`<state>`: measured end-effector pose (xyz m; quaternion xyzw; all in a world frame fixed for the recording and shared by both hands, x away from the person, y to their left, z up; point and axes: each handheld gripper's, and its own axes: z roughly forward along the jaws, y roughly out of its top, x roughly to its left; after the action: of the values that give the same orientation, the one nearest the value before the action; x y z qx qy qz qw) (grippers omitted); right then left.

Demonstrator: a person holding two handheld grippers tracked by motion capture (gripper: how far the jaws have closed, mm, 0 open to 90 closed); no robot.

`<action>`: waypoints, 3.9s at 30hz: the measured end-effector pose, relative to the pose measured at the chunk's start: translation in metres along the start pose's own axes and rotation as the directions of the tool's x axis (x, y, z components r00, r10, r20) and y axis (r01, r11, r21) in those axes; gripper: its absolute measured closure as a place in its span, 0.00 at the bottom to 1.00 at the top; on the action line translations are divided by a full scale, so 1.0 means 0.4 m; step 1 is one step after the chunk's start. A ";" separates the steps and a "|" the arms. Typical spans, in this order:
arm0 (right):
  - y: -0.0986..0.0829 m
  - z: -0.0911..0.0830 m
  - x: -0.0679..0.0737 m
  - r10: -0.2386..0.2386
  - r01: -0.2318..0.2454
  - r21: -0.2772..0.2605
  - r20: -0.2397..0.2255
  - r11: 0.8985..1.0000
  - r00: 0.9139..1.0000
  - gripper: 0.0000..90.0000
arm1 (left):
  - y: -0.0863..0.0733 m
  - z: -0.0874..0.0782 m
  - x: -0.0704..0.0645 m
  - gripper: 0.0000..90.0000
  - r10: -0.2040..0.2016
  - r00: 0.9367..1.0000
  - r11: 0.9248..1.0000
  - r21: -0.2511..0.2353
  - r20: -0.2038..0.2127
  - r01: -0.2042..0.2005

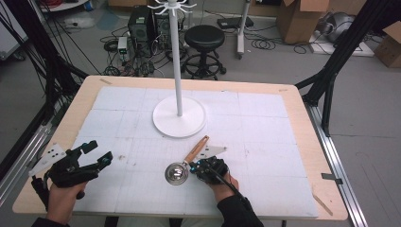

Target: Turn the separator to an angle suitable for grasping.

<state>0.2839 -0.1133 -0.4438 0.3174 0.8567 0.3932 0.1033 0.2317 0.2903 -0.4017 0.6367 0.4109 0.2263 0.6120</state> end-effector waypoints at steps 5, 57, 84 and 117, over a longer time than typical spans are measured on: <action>0.009 0.019 0.001 0.007 -0.007 0.004 0.006 1.000 1.000 0.99 | 0.000 0.001 0.003 0.22 0.000 1.000 1.000 0.003 0.003 0.000; 0.083 0.056 -0.239 -0.004 0.000 -0.028 -0.141 1.000 0.990 1.00 | -0.004 0.002 0.019 0.23 -0.016 1.000 1.000 0.009 -0.012 0.016; 0.060 -0.019 -0.138 -0.051 0.047 -0.027 -0.208 0.999 0.977 0.99 | -0.004 0.007 0.017 0.23 -0.009 1.000 1.000 0.019 -0.015 0.009; -0.211 -0.493 -0.128 0.320 -0.148 -0.439 0.348 0.886 0.881 0.20 | 0.007 0.059 -0.024 0.24 0.012 0.995 0.999 0.028 0.096 -0.015</action>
<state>0.2007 -0.3066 -0.3778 0.4684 0.6709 0.4938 0.2944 0.2458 0.2688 -0.4006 0.6584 0.3800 0.1935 0.6202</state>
